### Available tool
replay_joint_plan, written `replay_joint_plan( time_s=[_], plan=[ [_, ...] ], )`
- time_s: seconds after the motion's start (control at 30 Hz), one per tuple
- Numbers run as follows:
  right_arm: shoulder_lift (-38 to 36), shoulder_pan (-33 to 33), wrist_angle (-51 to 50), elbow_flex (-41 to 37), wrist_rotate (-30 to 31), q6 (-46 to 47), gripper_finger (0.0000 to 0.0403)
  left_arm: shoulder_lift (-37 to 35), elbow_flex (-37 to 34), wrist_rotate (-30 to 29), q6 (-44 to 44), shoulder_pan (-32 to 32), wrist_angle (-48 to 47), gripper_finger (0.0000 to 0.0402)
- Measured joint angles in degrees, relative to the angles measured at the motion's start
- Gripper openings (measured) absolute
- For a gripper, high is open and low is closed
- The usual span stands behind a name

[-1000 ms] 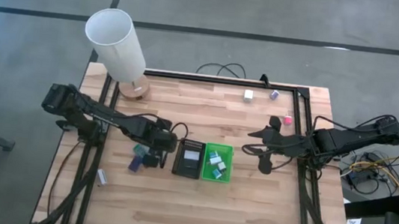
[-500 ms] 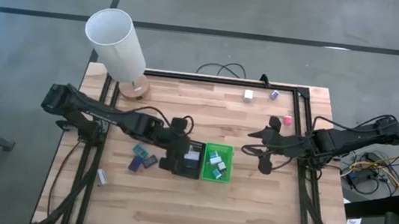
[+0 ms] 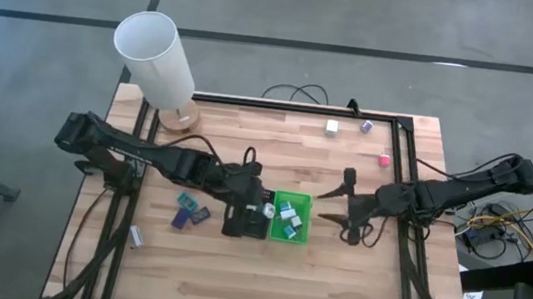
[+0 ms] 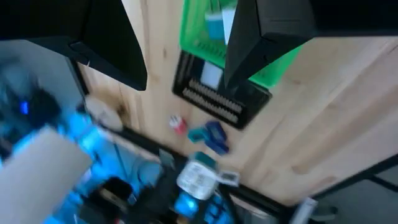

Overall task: Pick & Place Office items
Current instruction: Put the blue charger adapter into the green basket

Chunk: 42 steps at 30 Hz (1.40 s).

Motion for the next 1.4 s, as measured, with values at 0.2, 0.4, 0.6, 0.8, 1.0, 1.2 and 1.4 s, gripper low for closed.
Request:
replay_joint_plan(
  time_s=[0.2,0.4,0.6,0.8,1.0,1.2,1.4],
  plan=[
    [0.0,0.0,2.6,-0.7,-1.0,-3.9,0.0216,0.0,1.8,8.6,-4.9,1.2,-1.6,0.0138],
    [0.9,0.1,3.1,0.4,-5.6,-4.1,0.0216,0.0,2.0,15.5,-9.1,3.2,-1.1,0.0138],
    [6.6,0.1,2.8,3.1,-5.5,-5.0,0.0216,1.0,2.0,17.7,-9.6,5.0,0.9,0.0138],
    [13.9,0.1,2.8,8.6,-5.1,-6.9,0.0216,1.5,2.0,18.6,-9.5,5.9,1.4,0.0138],
    [18.3,0.1,2.5,13.6,-4.9,-10.4,0.0216,1.5,2.1,18.7,-9.5,6.1,1.2,0.0138],
    [21.3,0.1,2.2,17.2,-4.9,-12.9,0.0216,1.7,2.0,18.7,-9.5,6.1,0.9,0.0138],
    [26.8,0.1,-0.3,22.2,-0.6,-16.0,0.0216,1.7,2.0,18.7,-9.6,6.1,2.5,0.0138]
  ],
)
